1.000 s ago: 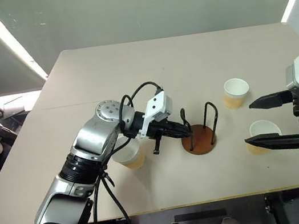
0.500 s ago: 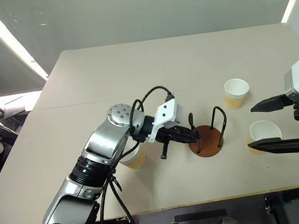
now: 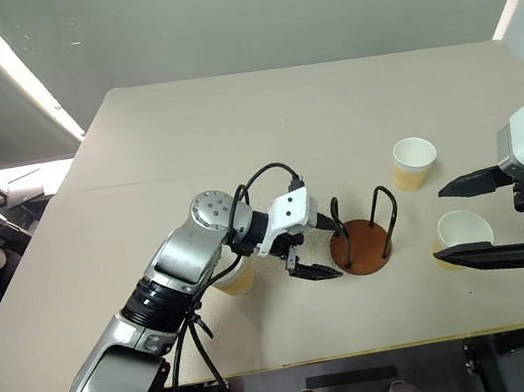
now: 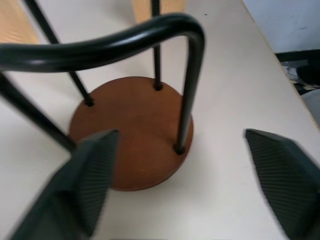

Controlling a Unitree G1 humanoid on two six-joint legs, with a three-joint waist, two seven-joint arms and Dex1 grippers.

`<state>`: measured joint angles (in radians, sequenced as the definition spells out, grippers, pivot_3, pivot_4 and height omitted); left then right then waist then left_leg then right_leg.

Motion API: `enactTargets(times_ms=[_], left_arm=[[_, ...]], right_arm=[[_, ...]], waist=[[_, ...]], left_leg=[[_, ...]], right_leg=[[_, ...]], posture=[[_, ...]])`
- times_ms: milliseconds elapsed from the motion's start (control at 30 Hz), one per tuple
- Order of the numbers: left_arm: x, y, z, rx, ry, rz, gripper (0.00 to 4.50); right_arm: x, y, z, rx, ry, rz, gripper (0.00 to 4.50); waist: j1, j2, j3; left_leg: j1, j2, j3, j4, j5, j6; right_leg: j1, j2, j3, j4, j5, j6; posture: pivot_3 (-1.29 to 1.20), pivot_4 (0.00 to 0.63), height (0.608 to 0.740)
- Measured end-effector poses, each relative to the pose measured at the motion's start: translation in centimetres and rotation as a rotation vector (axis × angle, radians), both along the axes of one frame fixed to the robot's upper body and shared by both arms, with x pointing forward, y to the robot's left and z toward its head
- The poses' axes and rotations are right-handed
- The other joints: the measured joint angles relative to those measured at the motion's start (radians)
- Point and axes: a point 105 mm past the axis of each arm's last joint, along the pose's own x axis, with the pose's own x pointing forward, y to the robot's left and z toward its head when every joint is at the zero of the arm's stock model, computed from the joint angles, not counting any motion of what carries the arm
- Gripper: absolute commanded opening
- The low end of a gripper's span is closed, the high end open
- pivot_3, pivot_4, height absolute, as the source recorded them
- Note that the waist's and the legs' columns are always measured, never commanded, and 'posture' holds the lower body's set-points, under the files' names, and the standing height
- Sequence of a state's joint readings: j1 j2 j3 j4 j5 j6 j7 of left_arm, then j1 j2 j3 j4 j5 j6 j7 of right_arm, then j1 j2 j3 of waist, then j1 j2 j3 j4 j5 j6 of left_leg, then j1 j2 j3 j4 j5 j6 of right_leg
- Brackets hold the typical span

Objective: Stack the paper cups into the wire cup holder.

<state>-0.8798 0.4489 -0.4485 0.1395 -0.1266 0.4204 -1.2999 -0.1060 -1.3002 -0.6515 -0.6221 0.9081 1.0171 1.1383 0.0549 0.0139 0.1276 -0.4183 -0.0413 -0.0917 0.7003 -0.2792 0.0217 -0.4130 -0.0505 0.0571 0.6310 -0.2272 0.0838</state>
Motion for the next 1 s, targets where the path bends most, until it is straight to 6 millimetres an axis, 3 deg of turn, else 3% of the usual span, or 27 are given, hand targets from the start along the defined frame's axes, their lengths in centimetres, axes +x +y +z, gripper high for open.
enactTargets(times_ms=[167,367,633,800,867,1000], left_arm=[[0.7,1.1,1.4,-0.021,-0.032,0.043,4.45],[1.2,2.8,4.7,-0.068,-0.091,0.096,4.45],[2.1,5.5,7.9,-0.128,-0.1,0.216,4.45],[2.6,8.1,9.8,-0.158,-0.105,0.307,4.45],[2.7,8.7,10.1,-0.163,-0.103,0.335,4.45],[2.5,8.9,10.3,-0.192,-0.066,0.349,4.45]], right_arm=[[0.2,0.0,-0.2,0.0,0.007,-0.003,4.5],[1.5,-0.2,0.0,-0.033,-0.017,-0.035,4.5],[5.9,-1.4,1.4,-0.095,-0.166,-0.096,4.5],[10.2,-3.5,1.9,-0.21,-0.285,-0.158,4.5],[11.5,-4.3,1.2,-0.263,-0.283,-0.17,4.5],[13.3,-3.6,-0.8,-0.337,-0.253,-0.092,4.5]], waist=[[-0.001,0.0,0.0],[-0.002,0.0,0.0],[-0.006,0.0,0.0],[-0.016,0.0,0.0],[-0.017,0.0,0.0],[-0.019,0.0,0.0]], left_leg=[[0.0,0.0,0.0,0.0,0.0,0.0],[0.0,0.0,0.0,0.0,0.0,0.0],[-0.001,0.0,0.0,0.0,0.0,0.001],[0.0,0.0,0.0,-0.001,0.0,0.002],[-0.001,0.0,-0.001,-0.001,0.0,0.002],[-0.002,0.0,-0.001,-0.001,0.001,0.002]], right_leg=[[0.0,0.0,0.0,0.0,0.0,0.0],[0.0,0.0,0.0,0.0,0.0,0.0],[-0.001,0.0,0.0,0.0,0.0,0.0],[-0.002,-0.001,0.0,0.0,0.0,0.001],[-0.003,0.0,-0.001,0.0,0.0,0.001],[-0.004,0.0,-0.001,0.0,0.0,0.001]], posture=[[0.0,0.15,0.74],[0.0,0.15,0.74],[0.0,0.15,0.74],[0.0,0.15,0.74],[0.0,0.15,0.74],[0.0,0.15,0.74]])
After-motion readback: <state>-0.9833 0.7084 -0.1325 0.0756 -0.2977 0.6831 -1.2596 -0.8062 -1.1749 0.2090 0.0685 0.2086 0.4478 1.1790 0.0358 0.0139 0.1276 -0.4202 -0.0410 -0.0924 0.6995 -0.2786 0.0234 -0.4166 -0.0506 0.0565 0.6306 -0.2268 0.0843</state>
